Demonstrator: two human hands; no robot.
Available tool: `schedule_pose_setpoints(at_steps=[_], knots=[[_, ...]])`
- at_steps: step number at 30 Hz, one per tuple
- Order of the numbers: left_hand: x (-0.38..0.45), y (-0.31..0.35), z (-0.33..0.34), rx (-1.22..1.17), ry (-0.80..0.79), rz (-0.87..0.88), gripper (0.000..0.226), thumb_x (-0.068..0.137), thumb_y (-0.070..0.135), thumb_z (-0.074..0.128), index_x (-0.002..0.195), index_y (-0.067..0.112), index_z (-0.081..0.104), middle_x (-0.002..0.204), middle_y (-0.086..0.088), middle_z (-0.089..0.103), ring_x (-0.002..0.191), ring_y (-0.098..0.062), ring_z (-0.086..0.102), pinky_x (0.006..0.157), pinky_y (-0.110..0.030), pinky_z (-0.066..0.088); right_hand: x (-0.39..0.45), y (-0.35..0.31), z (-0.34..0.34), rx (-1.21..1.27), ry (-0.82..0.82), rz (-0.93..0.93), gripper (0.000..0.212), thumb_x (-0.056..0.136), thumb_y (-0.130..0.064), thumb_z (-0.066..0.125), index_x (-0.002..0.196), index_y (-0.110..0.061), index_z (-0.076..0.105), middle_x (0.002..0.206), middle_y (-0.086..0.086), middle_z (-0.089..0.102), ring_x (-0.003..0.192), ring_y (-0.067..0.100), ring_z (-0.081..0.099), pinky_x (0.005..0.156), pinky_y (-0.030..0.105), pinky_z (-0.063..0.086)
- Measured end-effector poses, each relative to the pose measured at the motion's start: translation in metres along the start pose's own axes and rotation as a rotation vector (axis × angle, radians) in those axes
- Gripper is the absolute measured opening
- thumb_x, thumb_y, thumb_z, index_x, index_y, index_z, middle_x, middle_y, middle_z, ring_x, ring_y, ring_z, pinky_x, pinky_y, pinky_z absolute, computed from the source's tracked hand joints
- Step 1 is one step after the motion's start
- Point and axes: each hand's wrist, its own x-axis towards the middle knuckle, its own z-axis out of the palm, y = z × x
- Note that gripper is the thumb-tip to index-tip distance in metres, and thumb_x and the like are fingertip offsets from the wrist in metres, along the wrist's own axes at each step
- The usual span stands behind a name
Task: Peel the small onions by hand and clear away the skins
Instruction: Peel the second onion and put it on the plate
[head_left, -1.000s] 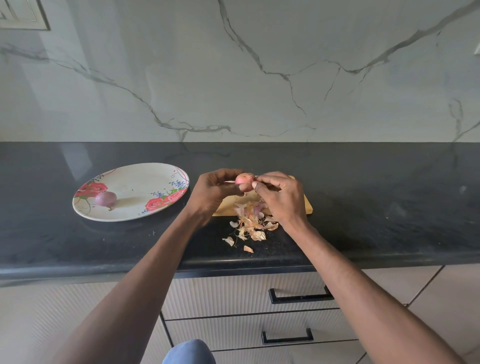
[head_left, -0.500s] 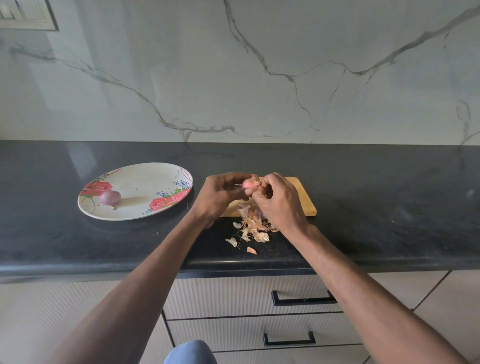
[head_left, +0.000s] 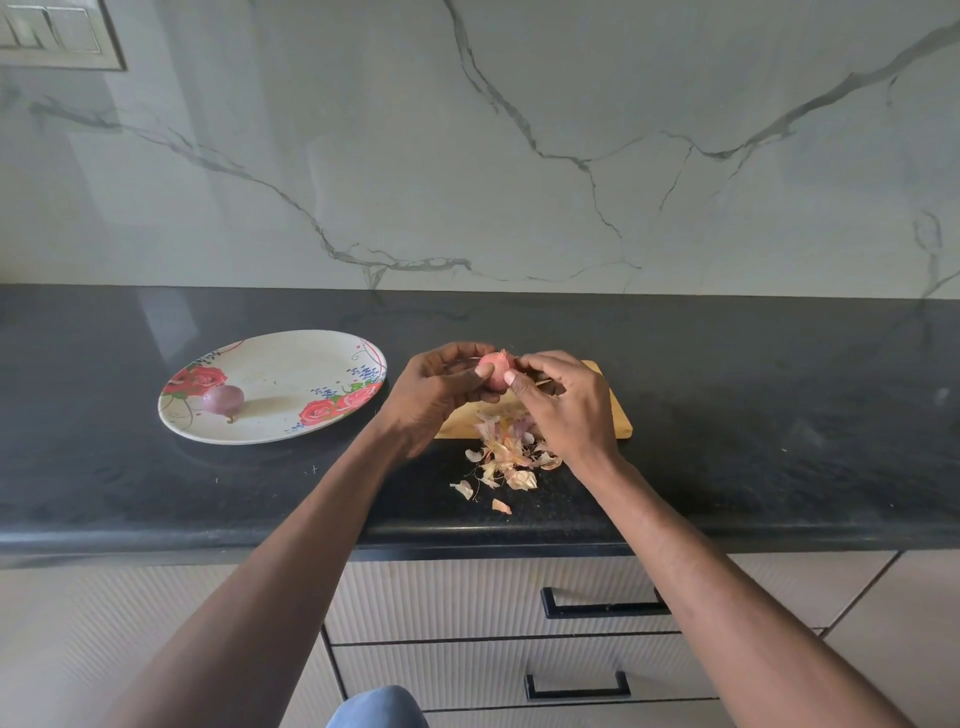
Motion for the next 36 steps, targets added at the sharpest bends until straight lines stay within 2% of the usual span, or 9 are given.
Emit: schedule_pose_setpoints(at_steps=[3, 6, 9, 15, 21, 25, 32, 34, 36], knots=[[-0.001, 0.001, 0.000, 0.022, 0.037, 0.029, 0.034, 0.079, 0.009, 0.073, 0.112, 0.003, 0.070, 0.107, -0.016, 0.074, 0.093, -0.026, 0.071, 0.080, -0.032, 0.059, 0.001, 0.000, 0.001, 0.023, 0.023, 0.045, 0.026, 0.084, -0.014, 0.080, 0.107, -0.001, 0.076, 0.101, 0.000, 0.071, 0.090, 0.010, 0.068, 0.077, 0.017, 0.056], [-0.001, 0.000, 0.002, 0.112, 0.060, 0.058, 0.028, 0.080, 0.004, 0.075, 0.108, 0.006, 0.073, 0.103, -0.015, 0.076, 0.090, -0.027, 0.071, 0.078, -0.033, 0.059, 0.002, -0.001, 0.001, 0.041, 0.070, 0.039, 0.021, 0.083, -0.011, 0.080, 0.103, -0.004, 0.078, 0.093, -0.004, 0.069, 0.083, 0.005, 0.065, 0.070, 0.013, 0.053], [-0.001, 0.000, 0.005, 0.182, 0.062, 0.071, 0.025, 0.085, -0.003, 0.072, 0.105, 0.010, 0.074, 0.095, -0.007, 0.078, 0.081, -0.019, 0.072, 0.077, -0.028, 0.059, 0.001, -0.002, 0.002, 0.023, 0.066, 0.043, 0.020, 0.083, -0.008, 0.080, 0.102, -0.002, 0.078, 0.085, -0.007, 0.067, 0.078, 0.007, 0.065, 0.064, 0.016, 0.054], [-0.002, 0.001, 0.006, 0.170, 0.106, 0.073, 0.026, 0.085, 0.000, 0.073, 0.111, 0.006, 0.073, 0.101, -0.010, 0.078, 0.083, -0.021, 0.072, 0.080, -0.029, 0.060, 0.003, 0.003, 0.003, 0.039, 0.059, 0.071, 0.016, 0.083, -0.002, 0.079, 0.099, -0.001, 0.078, 0.087, -0.004, 0.070, 0.081, -0.006, 0.064, 0.070, 0.007, 0.050], [-0.003, -0.001, 0.007, 0.238, 0.063, 0.076, 0.028, 0.086, 0.000, 0.072, 0.113, 0.009, 0.073, 0.096, -0.008, 0.078, 0.075, -0.017, 0.071, 0.078, -0.027, 0.058, 0.000, 0.006, 0.002, -0.108, 0.028, -0.090, 0.002, 0.083, 0.000, 0.076, 0.084, 0.001, 0.075, 0.082, 0.005, 0.071, 0.069, 0.006, 0.062, 0.063, 0.013, 0.051], [-0.003, -0.003, 0.006, 0.255, 0.045, 0.098, 0.028, 0.087, -0.001, 0.072, 0.112, 0.012, 0.074, 0.097, -0.009, 0.078, 0.076, -0.016, 0.071, 0.079, -0.028, 0.059, 0.002, 0.006, 0.006, -0.227, 0.030, -0.153, 0.015, 0.079, 0.000, 0.073, 0.070, -0.005, 0.062, 0.073, 0.002, 0.062, 0.063, 0.013, 0.055, 0.054, 0.025, 0.047], [0.002, -0.007, 0.004, 0.213, 0.005, 0.075, 0.031, 0.089, -0.003, 0.069, 0.120, 0.001, 0.070, 0.105, -0.015, 0.076, 0.078, -0.018, 0.070, 0.079, -0.028, 0.057, 0.001, 0.004, 0.009, -0.264, 0.072, -0.136, 0.024, 0.078, -0.004, 0.074, 0.069, -0.010, 0.053, 0.072, -0.007, 0.051, 0.059, 0.012, 0.045, 0.054, 0.019, 0.034], [0.003, -0.009, 0.002, 0.184, -0.006, 0.058, 0.031, 0.090, -0.001, 0.068, 0.120, -0.004, 0.069, 0.109, -0.020, 0.074, 0.083, -0.022, 0.070, 0.079, -0.030, 0.057, 0.001, 0.004, 0.010, -0.270, 0.075, -0.129, 0.028, 0.080, -0.006, 0.077, 0.070, -0.011, 0.051, 0.071, -0.006, 0.049, 0.058, 0.011, 0.043, 0.053, 0.012, 0.029], [0.005, -0.010, 0.001, 0.144, -0.026, 0.037, 0.032, 0.090, 0.003, 0.069, 0.121, -0.005, 0.068, 0.113, -0.024, 0.072, 0.090, -0.026, 0.069, 0.079, -0.031, 0.056, 0.001, 0.003, 0.010, -0.255, 0.075, -0.130, 0.027, 0.082, -0.008, 0.076, 0.071, -0.009, 0.052, 0.071, -0.006, 0.050, 0.059, 0.011, 0.042, 0.052, 0.010, 0.031]])
